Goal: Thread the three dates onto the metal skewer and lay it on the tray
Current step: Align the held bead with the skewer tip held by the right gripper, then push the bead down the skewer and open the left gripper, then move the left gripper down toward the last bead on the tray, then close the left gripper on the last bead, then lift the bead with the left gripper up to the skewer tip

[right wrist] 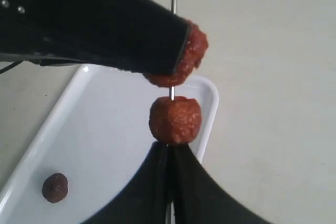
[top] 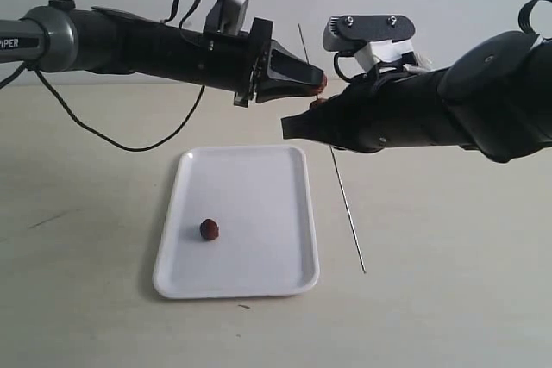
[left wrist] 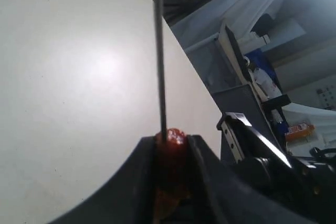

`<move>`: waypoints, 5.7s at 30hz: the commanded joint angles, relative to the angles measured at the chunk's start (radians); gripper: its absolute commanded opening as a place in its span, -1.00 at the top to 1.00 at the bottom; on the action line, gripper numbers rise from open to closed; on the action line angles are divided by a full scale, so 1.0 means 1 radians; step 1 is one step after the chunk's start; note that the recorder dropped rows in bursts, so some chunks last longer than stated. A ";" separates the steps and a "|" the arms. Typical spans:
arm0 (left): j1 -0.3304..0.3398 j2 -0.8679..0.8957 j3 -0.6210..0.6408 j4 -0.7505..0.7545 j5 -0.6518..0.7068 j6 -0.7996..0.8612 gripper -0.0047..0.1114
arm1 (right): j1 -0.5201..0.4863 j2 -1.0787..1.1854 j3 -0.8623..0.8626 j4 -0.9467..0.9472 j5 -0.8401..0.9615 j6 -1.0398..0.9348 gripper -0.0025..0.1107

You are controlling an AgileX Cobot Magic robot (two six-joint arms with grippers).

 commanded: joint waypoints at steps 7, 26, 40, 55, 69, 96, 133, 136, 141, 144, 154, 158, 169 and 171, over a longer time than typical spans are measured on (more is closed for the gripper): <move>-0.011 -0.002 0.002 -0.009 0.019 0.010 -0.07 | 0.002 -0.002 -0.020 -0.018 0.014 -0.015 0.96; 0.130 -0.026 0.002 0.145 0.019 0.124 -0.01 | 0.000 -0.002 0.100 -0.033 0.000 -0.015 0.96; -0.024 -0.130 0.085 0.754 0.019 0.104 0.08 | 0.000 -0.003 0.196 -0.036 0.023 -0.015 0.96; -0.103 -0.363 0.277 1.276 0.019 -0.265 0.08 | 0.000 -0.005 0.201 -0.036 0.023 -0.015 0.96; -0.290 -0.397 0.507 1.514 -0.437 -0.307 0.08 | 0.000 -0.005 0.201 -0.036 0.035 -0.015 0.96; -0.276 -0.307 0.548 1.549 -0.621 -0.112 -0.15 | 0.000 -0.005 0.201 -0.036 0.056 -0.019 0.96; -0.246 -0.324 0.548 1.528 -0.714 -0.205 0.45 | 0.002 -0.005 0.201 -0.036 0.056 -0.019 0.96; -0.220 -0.357 0.548 1.449 -0.753 -0.205 0.45 | 0.002 -0.005 0.201 -0.036 0.056 -0.019 0.96; -0.161 -0.399 0.548 1.253 -0.796 -0.156 0.45 | 0.002 -0.005 0.201 -0.036 0.056 -0.019 0.96; -0.126 -0.407 0.548 1.032 -0.796 -0.053 0.45 | 0.002 -0.005 0.201 -0.036 0.056 -0.017 0.96; -0.036 -0.404 0.508 0.335 -0.701 0.174 0.45 | 0.002 -0.005 0.201 -0.036 0.079 -0.017 0.96; 0.009 -0.402 0.506 0.067 -0.515 0.299 0.45 | 0.002 -0.005 0.201 -0.036 0.084 -0.017 0.96; 0.100 -0.351 0.506 -0.248 -0.207 0.325 0.45 | 0.002 -0.005 0.201 -0.036 0.104 -0.017 0.96; 0.100 -0.325 0.506 -0.248 -0.195 0.321 0.45 | 0.002 -0.005 0.201 -0.036 0.104 -0.017 0.96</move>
